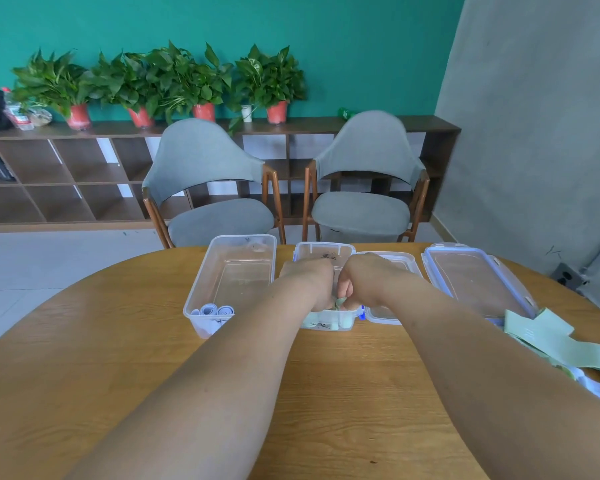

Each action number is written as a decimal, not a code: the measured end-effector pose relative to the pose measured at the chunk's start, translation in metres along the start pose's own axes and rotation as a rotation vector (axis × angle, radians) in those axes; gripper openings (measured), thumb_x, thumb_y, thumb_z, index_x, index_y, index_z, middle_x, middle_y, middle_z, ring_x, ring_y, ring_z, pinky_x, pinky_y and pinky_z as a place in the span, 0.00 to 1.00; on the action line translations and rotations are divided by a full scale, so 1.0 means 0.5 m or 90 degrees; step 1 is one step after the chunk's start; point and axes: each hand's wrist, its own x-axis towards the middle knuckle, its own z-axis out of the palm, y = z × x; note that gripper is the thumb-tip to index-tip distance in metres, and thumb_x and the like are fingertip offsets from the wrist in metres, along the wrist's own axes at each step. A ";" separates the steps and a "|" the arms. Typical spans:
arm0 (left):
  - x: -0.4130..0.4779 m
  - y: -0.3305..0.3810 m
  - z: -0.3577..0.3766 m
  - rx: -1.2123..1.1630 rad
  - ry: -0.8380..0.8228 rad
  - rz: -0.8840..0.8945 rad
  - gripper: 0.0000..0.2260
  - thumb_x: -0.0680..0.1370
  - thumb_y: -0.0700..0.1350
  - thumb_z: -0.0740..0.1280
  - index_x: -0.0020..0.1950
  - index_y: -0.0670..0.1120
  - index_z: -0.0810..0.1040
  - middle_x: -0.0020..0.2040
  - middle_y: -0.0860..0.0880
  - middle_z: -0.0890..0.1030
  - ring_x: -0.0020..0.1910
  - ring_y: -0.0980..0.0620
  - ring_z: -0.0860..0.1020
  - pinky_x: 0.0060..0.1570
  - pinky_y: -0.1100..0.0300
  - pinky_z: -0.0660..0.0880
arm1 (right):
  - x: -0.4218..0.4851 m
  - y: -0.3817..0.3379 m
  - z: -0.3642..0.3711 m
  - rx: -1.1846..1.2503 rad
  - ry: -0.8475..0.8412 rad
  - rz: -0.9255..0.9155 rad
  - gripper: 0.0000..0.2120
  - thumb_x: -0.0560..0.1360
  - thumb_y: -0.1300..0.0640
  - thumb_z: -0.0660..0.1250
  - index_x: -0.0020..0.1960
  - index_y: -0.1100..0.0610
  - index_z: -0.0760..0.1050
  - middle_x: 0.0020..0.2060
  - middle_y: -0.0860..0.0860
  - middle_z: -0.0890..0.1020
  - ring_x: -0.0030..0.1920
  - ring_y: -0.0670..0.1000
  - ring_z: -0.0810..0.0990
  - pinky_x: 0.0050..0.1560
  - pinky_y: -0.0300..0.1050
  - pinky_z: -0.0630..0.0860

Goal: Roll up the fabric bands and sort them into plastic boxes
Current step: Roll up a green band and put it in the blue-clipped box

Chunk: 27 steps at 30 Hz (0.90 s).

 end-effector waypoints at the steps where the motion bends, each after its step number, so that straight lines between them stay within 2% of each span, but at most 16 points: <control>1: 0.001 -0.002 0.000 -0.007 -0.007 0.002 0.08 0.77 0.50 0.71 0.55 0.52 0.80 0.51 0.52 0.83 0.48 0.48 0.81 0.48 0.54 0.77 | 0.002 -0.003 -0.003 -0.006 -0.009 0.001 0.09 0.68 0.52 0.82 0.45 0.44 0.85 0.46 0.44 0.85 0.50 0.51 0.83 0.56 0.52 0.82; 5: -0.001 -0.005 0.004 -0.021 -0.014 0.013 0.10 0.77 0.51 0.71 0.58 0.54 0.82 0.52 0.54 0.83 0.51 0.48 0.81 0.52 0.52 0.78 | 0.011 -0.012 -0.016 -0.028 -0.061 -0.001 0.11 0.68 0.54 0.83 0.48 0.45 0.87 0.47 0.43 0.87 0.52 0.51 0.84 0.59 0.52 0.82; 11: -0.004 -0.004 0.010 -0.069 -0.011 0.004 0.10 0.76 0.51 0.73 0.57 0.55 0.82 0.54 0.56 0.84 0.55 0.48 0.81 0.61 0.48 0.78 | 0.005 -0.027 -0.043 -0.113 -0.126 -0.029 0.17 0.73 0.54 0.80 0.61 0.49 0.84 0.55 0.46 0.86 0.57 0.53 0.83 0.64 0.51 0.79; 18: -0.012 -0.007 0.006 -0.068 0.005 0.020 0.10 0.79 0.52 0.71 0.59 0.52 0.82 0.56 0.53 0.82 0.57 0.47 0.80 0.62 0.48 0.77 | 0.007 -0.029 -0.034 -0.130 -0.090 -0.003 0.14 0.71 0.55 0.82 0.55 0.50 0.85 0.51 0.49 0.85 0.53 0.55 0.84 0.60 0.54 0.81; 22: -0.018 -0.006 0.002 -0.048 0.023 0.016 0.10 0.80 0.44 0.68 0.60 0.53 0.83 0.56 0.51 0.82 0.53 0.46 0.80 0.59 0.49 0.80 | 0.006 -0.023 -0.028 -0.106 -0.073 -0.002 0.14 0.71 0.54 0.81 0.56 0.51 0.85 0.51 0.49 0.86 0.53 0.54 0.84 0.60 0.54 0.81; 27: -0.018 -0.008 0.001 -0.048 0.025 -0.002 0.15 0.78 0.36 0.70 0.60 0.52 0.82 0.56 0.51 0.82 0.54 0.46 0.81 0.58 0.50 0.81 | 0.008 -0.010 -0.025 -0.081 -0.059 -0.001 0.13 0.73 0.55 0.79 0.57 0.51 0.85 0.51 0.48 0.86 0.53 0.53 0.83 0.62 0.53 0.80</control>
